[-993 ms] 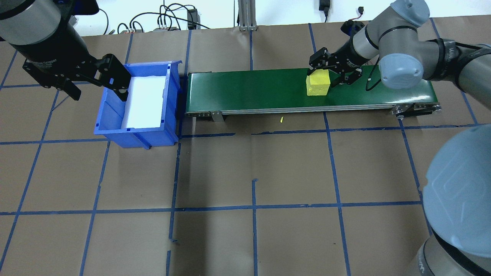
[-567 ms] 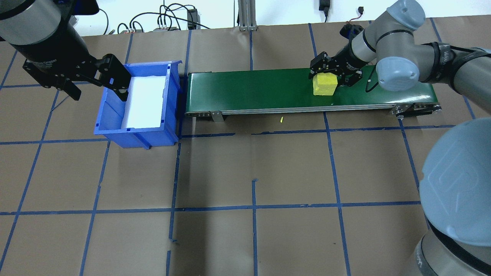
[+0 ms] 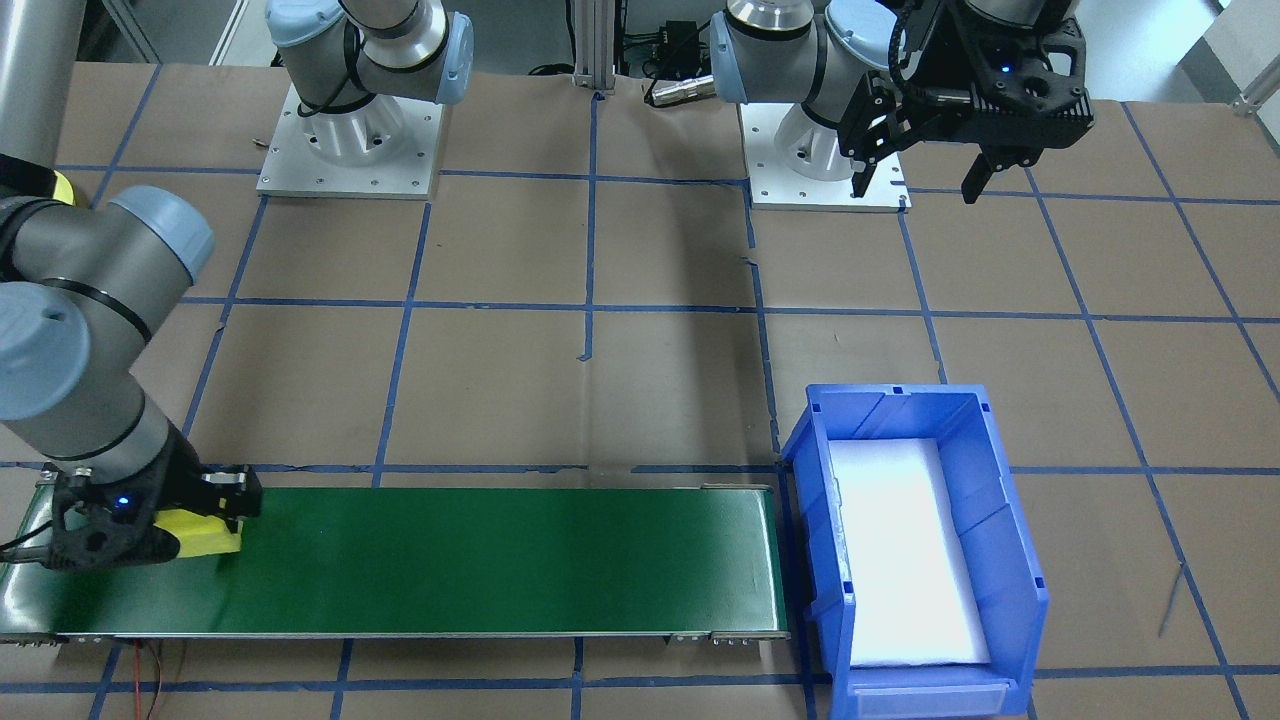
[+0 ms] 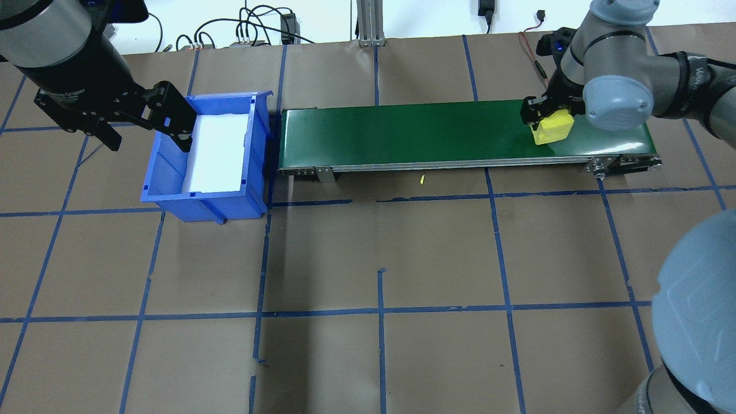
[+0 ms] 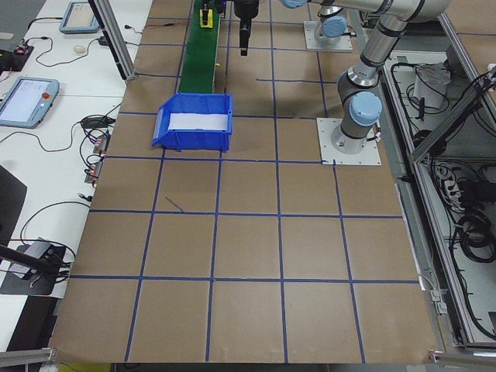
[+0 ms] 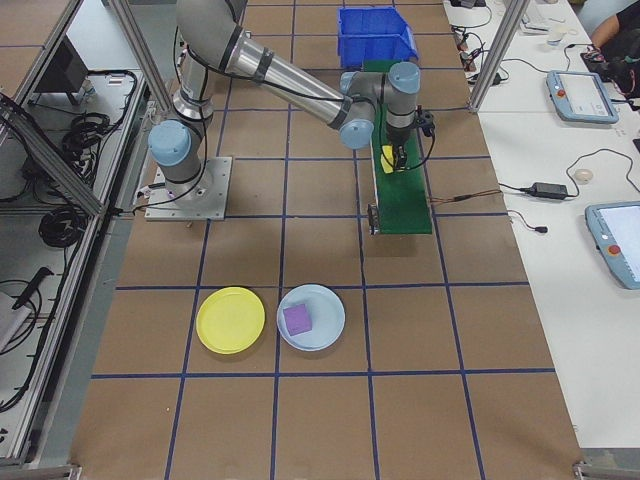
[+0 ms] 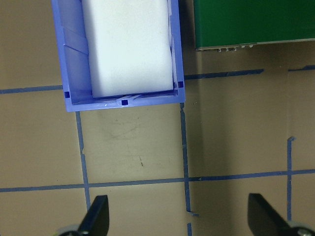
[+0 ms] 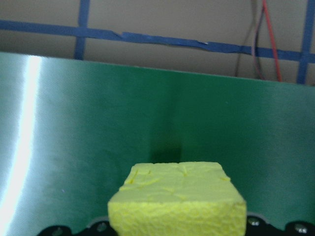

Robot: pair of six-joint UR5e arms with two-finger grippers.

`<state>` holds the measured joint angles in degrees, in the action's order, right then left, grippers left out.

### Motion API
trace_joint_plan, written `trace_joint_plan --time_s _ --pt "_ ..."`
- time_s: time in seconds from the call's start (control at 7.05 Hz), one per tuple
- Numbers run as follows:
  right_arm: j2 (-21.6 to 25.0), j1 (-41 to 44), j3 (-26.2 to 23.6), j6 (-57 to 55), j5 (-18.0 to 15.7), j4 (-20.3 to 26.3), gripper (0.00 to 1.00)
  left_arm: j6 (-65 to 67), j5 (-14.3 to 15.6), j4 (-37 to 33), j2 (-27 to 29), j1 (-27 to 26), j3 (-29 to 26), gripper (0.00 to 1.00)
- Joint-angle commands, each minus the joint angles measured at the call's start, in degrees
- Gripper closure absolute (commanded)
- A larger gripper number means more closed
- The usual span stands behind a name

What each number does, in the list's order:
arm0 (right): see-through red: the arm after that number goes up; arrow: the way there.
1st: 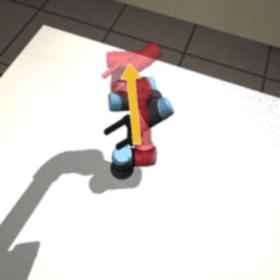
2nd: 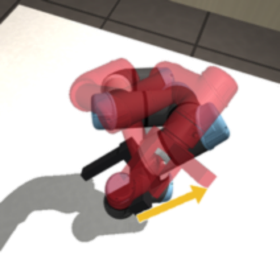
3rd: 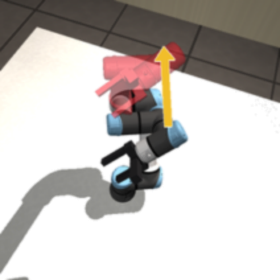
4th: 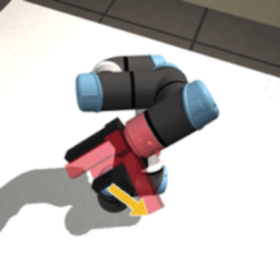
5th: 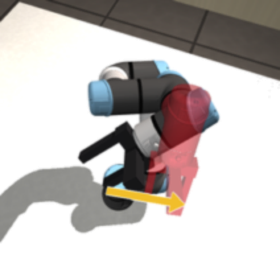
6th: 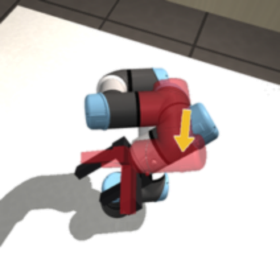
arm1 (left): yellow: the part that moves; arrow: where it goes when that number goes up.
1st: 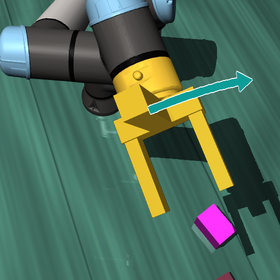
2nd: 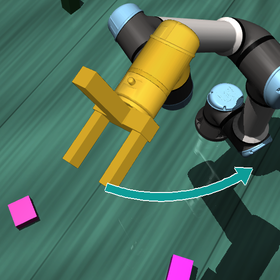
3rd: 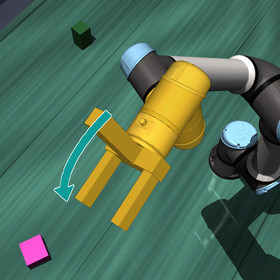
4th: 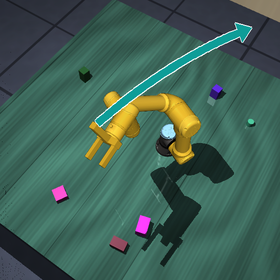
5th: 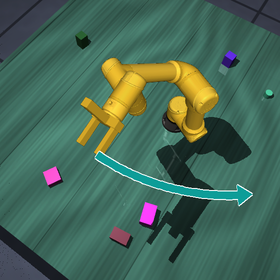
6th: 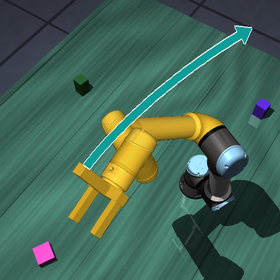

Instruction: Move block left to right into plate

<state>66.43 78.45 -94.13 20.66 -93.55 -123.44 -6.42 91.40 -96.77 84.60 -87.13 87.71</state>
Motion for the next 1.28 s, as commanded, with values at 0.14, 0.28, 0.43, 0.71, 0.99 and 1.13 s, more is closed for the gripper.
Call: trace_joint_plan --time_s 0.14,0.28,0.43,0.71,0.99,1.13 --pt "7.2 -17.6 -2.3 19.7 -9.4 8.6 0.67 0.0 0.0 0.0 0.0 0.0 0.0 0.0" --pt "8.9 -26.3 -4.8 26.5 -9.5 9.3 0.68 0.0 0.0 0.0 0.0 0.0 0.0 0.0" --pt "10.1 -36.3 -7.5 34.9 -9.4 9.5 0.69 0.0 0.0 0.0 0.0 0.0 0.1 0.0" --pt "10.9 -51.7 -9.8 44.3 -9.2 9.5 0.69 0.0 0.0 0.0 0.0 0.0 0.1 0.0" --pt "10.8 -64.4 -13.2 49.2 -5.5 9.2 0.73 0.0 -0.1 0.1 0.0 0.0 0.1 0.0" --pt "10.0 -68.1 -16.7 50.6 -2.5 7.5 0.69 0.0 -0.1 0.1 0.0 0.0 0.1 0.0"
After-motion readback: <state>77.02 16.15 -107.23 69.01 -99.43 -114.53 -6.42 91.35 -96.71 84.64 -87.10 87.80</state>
